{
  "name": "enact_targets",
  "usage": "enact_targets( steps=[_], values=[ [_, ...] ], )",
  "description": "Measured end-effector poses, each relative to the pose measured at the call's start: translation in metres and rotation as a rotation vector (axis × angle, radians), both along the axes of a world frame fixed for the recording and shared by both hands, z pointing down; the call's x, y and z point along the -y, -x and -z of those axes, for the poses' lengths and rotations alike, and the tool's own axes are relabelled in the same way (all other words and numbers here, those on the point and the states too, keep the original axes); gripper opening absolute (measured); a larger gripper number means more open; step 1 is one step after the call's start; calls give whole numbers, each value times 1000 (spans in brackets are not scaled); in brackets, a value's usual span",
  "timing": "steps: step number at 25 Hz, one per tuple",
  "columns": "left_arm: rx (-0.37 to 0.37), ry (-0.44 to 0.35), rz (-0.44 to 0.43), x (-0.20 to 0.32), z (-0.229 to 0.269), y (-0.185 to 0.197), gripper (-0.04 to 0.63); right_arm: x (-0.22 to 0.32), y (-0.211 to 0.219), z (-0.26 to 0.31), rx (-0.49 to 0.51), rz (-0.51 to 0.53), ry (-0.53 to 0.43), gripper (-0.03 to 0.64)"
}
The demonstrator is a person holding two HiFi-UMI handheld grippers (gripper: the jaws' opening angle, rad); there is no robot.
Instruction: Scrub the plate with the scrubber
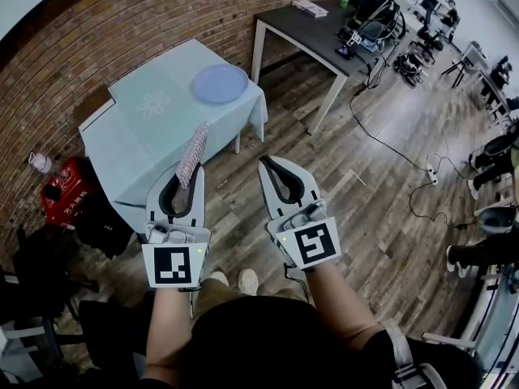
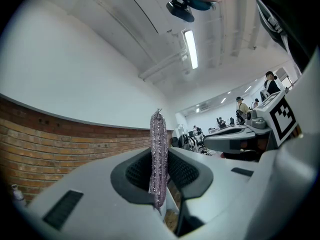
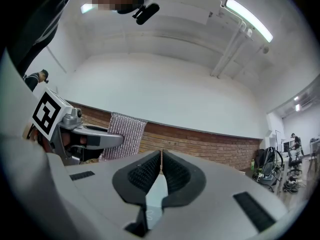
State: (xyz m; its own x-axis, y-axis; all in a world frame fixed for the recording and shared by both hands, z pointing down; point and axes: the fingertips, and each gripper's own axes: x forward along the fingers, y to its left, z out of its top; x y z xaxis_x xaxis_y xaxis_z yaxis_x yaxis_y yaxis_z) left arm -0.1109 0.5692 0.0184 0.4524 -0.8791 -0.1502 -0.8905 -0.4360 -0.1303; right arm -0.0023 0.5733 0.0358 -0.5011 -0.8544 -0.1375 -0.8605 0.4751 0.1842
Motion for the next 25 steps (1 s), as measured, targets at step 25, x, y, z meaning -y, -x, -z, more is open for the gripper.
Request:
enact_targets(
  steps=[25],
  values=[
    [-8, -8, -23, 65, 1, -2, 80, 55, -15, -8, 0, -50, 21, 41]
  ],
)
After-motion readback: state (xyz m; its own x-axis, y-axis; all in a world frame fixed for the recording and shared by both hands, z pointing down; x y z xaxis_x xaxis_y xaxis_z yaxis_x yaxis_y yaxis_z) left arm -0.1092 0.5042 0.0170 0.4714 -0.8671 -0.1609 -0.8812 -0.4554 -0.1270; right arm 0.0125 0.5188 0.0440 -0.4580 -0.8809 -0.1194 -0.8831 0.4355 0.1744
